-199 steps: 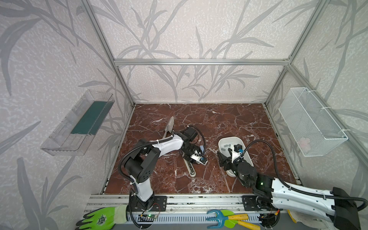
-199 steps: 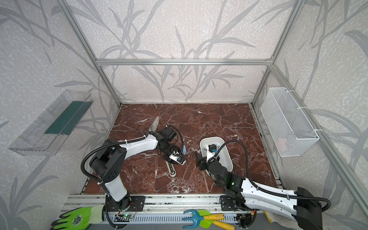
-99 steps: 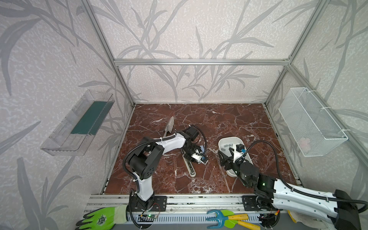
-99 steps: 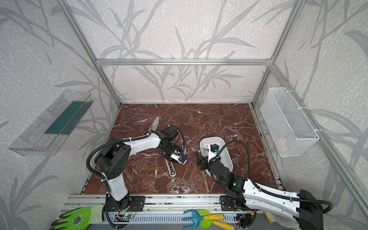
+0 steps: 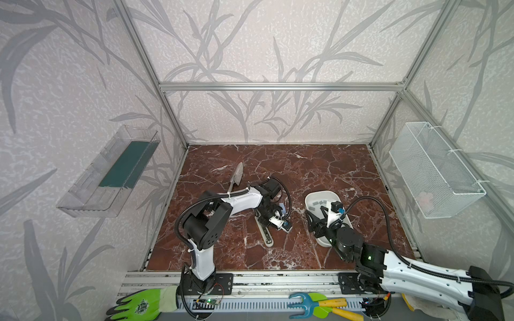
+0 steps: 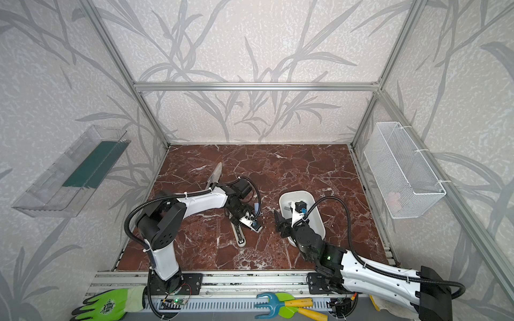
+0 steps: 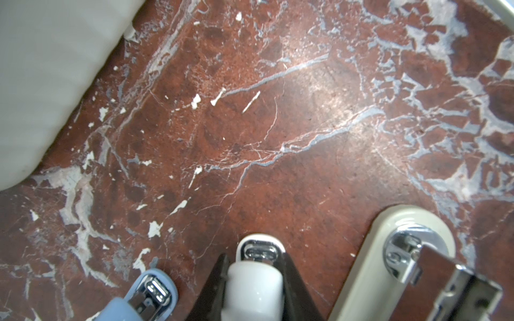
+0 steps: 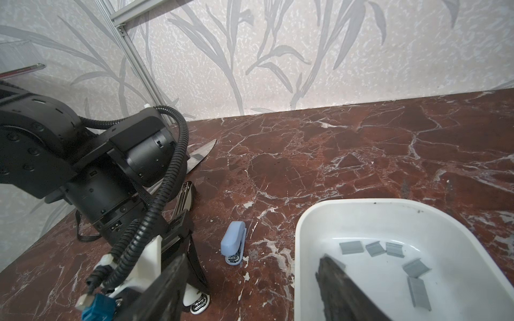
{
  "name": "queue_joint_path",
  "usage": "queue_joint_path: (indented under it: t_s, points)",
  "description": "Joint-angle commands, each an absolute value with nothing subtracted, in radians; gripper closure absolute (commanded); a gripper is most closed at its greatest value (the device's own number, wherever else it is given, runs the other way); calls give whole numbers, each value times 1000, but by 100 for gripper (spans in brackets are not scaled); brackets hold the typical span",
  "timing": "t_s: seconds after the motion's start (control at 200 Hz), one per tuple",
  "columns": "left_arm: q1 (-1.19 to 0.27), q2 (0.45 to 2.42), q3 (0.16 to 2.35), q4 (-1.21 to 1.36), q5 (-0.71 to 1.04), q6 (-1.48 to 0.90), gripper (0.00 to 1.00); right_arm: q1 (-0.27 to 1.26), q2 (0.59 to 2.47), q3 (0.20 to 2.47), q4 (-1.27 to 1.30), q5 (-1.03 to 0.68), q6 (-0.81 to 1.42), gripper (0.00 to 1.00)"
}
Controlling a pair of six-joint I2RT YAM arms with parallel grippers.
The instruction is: Load the staples into the stapler
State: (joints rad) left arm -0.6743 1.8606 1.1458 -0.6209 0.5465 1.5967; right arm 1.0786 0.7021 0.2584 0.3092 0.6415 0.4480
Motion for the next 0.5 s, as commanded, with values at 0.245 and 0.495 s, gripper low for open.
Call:
queue_joint_path:
  t_s: [0.245,0.495]
  points:
    - [-667,1616,1087,-429,606,1466,92,1060,719,256,284,671,677,28]
    - [-652,1431,922,-126,590,1298,92,1060,746,294,296,441,701,32]
